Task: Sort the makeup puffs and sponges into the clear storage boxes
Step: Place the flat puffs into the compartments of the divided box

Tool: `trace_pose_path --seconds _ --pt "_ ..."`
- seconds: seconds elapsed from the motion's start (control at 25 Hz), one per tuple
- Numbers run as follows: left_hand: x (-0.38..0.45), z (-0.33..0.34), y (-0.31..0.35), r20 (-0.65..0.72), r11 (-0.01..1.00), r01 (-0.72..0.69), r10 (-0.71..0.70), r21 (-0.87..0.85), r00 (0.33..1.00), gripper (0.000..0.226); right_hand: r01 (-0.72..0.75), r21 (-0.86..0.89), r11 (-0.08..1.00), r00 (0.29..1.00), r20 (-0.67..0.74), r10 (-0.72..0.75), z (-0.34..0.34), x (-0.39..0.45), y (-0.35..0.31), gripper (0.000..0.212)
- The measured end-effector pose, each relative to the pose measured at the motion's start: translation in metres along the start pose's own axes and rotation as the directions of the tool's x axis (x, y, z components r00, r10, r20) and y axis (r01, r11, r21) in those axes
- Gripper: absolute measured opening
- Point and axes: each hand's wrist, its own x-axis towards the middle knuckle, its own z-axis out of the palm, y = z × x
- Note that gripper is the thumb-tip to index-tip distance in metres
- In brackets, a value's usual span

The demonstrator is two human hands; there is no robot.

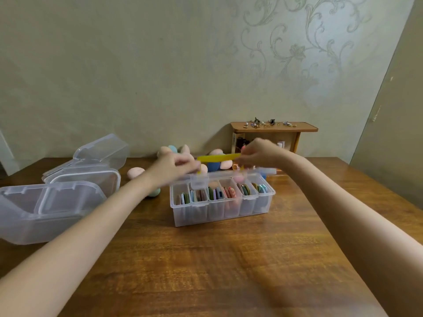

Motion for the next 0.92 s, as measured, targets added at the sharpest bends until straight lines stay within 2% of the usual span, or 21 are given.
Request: trace_pose_path --seconds 0.04,0.08,0.12,0.2,0.28,0.36,0.48,0.56,0.68,0.8,0.92 --pt "-0.007 0.005 -0.005 0.024 0.99 0.006 -0.009 0.143 1.0 0.018 -0.011 -0.102 0.995 0.993 0.116 0.023 0.004 -0.003 0.0 0.028" --pt "-0.015 0.01 -0.011 0.016 0.967 0.018 -0.022 0.253 1.0 0.012 -0.018 -0.167 0.986 0.984 0.173 0.047 0.011 -0.005 0.004 0.025" --pt "-0.022 0.015 -0.017 0.0 0.951 0.022 -0.023 0.307 1.0 0.01 -0.02 -0.215 0.976 0.984 0.171 0.058 0.017 -0.006 0.008 0.023" --pt "-0.033 0.027 -0.022 -0.007 0.95 0.002 0.001 0.313 1.0 0.018 -0.029 -0.306 0.952 0.993 0.099 0.062 0.026 -0.008 0.01 0.016" --pt "-0.037 0.037 -0.021 -0.01 0.939 -0.024 0.029 0.343 1.0 0.029 -0.044 -0.388 0.921 0.993 0.085 0.083 0.028 -0.011 0.007 0.014" --pt "-0.034 0.048 -0.016 -0.004 0.916 -0.048 0.054 0.397 0.999 0.038 -0.041 -0.428 0.903 0.983 0.144 0.112 0.023 -0.019 0.004 0.025" --pt "-0.022 0.064 -0.004 0.038 0.899 -0.106 0.099 0.426 0.994 0.041 -0.119 -0.336 0.934 0.948 0.241 0.207 0.002 -0.03 0.008 0.036" --pt "-0.013 0.076 0.001 0.042 0.892 -0.129 0.123 0.432 0.992 0.04 -0.159 -0.414 0.897 0.916 0.277 0.29 -0.007 -0.038 0.012 0.041" --pt "-0.003 0.093 0.004 0.037 0.864 -0.164 0.166 0.476 0.985 0.041 -0.152 -0.668 0.728 0.933 0.146 0.329 0.001 -0.046 0.017 0.043" --pt "-0.001 0.098 0.001 0.095 0.809 -0.201 0.178 0.553 0.979 0.047 -0.17 -0.755 0.633 0.952 0.041 0.305 0.015 -0.047 0.016 0.033" --pt "-0.001 0.097 -0.003 0.116 0.741 -0.233 0.206 0.63 0.972 0.051 -0.148 -0.82 0.552 0.964 0.005 0.265 0.028 -0.044 0.011 0.035"
